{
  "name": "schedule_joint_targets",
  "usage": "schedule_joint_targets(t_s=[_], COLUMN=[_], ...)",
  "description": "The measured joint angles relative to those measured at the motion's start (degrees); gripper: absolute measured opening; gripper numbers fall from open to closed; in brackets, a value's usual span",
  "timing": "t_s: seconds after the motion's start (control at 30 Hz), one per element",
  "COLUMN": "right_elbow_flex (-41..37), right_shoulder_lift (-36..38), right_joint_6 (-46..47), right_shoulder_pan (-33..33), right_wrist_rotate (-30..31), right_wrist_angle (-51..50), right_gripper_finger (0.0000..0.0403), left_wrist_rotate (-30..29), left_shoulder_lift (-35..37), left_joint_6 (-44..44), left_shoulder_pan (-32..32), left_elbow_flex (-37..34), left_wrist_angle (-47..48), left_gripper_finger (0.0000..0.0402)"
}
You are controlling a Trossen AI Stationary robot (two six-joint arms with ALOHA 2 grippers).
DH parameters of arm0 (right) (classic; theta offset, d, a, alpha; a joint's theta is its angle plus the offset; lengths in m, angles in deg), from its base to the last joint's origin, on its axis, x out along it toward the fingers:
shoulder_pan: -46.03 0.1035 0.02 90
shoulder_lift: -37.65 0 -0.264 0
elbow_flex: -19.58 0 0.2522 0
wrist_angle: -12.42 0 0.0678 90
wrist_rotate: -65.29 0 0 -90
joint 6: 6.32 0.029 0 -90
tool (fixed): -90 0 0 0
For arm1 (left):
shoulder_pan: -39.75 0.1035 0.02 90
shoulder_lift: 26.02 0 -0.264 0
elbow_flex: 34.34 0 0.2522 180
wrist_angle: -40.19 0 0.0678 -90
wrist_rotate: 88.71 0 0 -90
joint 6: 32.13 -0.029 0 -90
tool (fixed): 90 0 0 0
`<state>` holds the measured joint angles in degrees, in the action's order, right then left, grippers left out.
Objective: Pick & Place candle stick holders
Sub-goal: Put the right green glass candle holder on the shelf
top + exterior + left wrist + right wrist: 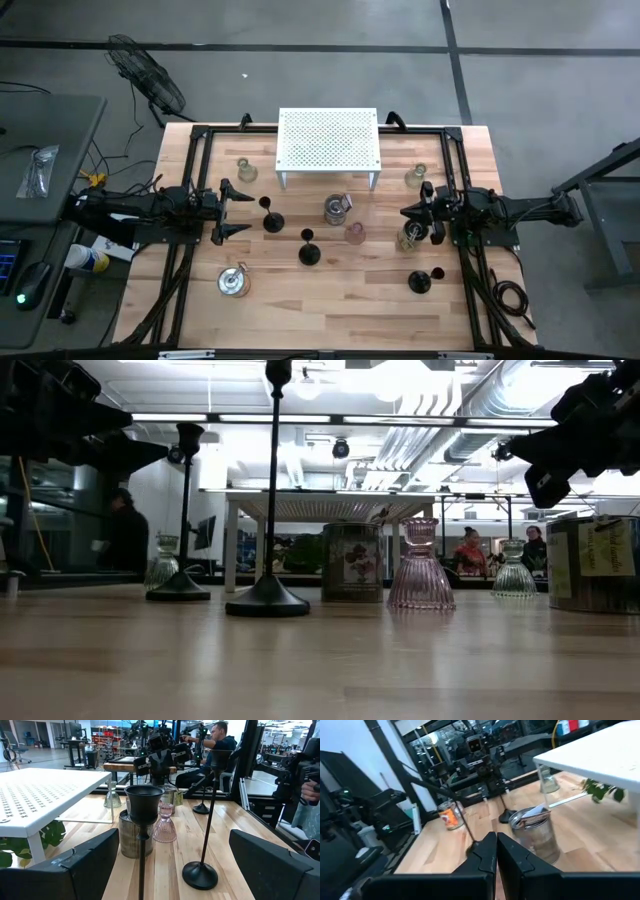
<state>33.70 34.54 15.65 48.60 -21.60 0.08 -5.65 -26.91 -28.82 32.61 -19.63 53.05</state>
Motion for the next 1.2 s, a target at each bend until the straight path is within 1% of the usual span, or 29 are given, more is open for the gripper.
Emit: schedule_joint_targets(t_s=[0.13,0.23,0.43,0.47,0.53,0.6,0.67,0.73,0.8,0.97,1.03,1.1,1.2], right_elbow_flex=[0.0,0.0,0.0,0.0,0.0,0.0,0.0,0.0,0.0,0.49,2.13,4.81,8.59], right_shoulder_lift=[-0.07,-0.07,-0.07,-0.07,-0.07,-0.06,-0.21,-1.25,-2.27,-6.74,-8.98,-11.1,-14.59], right_joint_6=[-1.76,-4.25,-11.9,-12.0,-11.44,-10.37,-10.41,-10.74,-10.87,-9.94,-9.95,-10.0,-11.73], right_shoulder_pan=[-0.01,-0.01,-0.01,-0.01,-0.01,-0.01,0.01,0.03,0.03,0.04,0.03,0.03,0.03], right_wrist_rotate=[4.86,9.62,19.78,22.94,31.24,39.32,44.55,47.44,49.08,49.5,50.53,53.25,56.44], right_wrist_angle=[0.81,1.59,4.5,5.2,5.57,3.79,2.42,2.32,2.11,1.57,0.82,1.59,1.43], right_gripper_finger=[0.0005,0.0005,0.0005,0.0005,0.0005,0.0006,0.0012,0.0027,0.0051,0.0137,0.0175,0.0206,0.0237], left_wrist_rotate=[0.0,0.0,0.02,0.0,0.01,0.0,0.01,0.02,0.02,0.02,0.02,0.02,0.02], left_shoulder_lift=[0.0,0.0,0.0,0.0,0.02,0.02,0.02,0.02,0.01,0.02,0.0,0.01,0.02], left_joint_6=[0.02,0.02,0.02,0.0,0.01,0.0,0.02,0.02,0.02,0.02,0.02,0.02,0.01], left_shoulder_pan=[0.0,0.0,0.0,0.0,0.0,0.0,0.0,0.0,0.0,0.0,0.0,0.0,0.0], left_elbow_flex=[0.0,0.0,0.0,0.0,0.0,0.0,0.0,0.0,0.0,0.0,0.0,0.0,0.0], left_wrist_angle=[0.0,0.0,0.0,0.0,0.0,0.0,0.0,0.0,0.0,0.0,0.0,0.0,0.0], left_gripper_finger=[0.0372,0.0372,0.0372,0.0372,0.0372,0.0372,0.0372,0.0372,0.0372,0.0372,0.0372,0.0372,0.0372])
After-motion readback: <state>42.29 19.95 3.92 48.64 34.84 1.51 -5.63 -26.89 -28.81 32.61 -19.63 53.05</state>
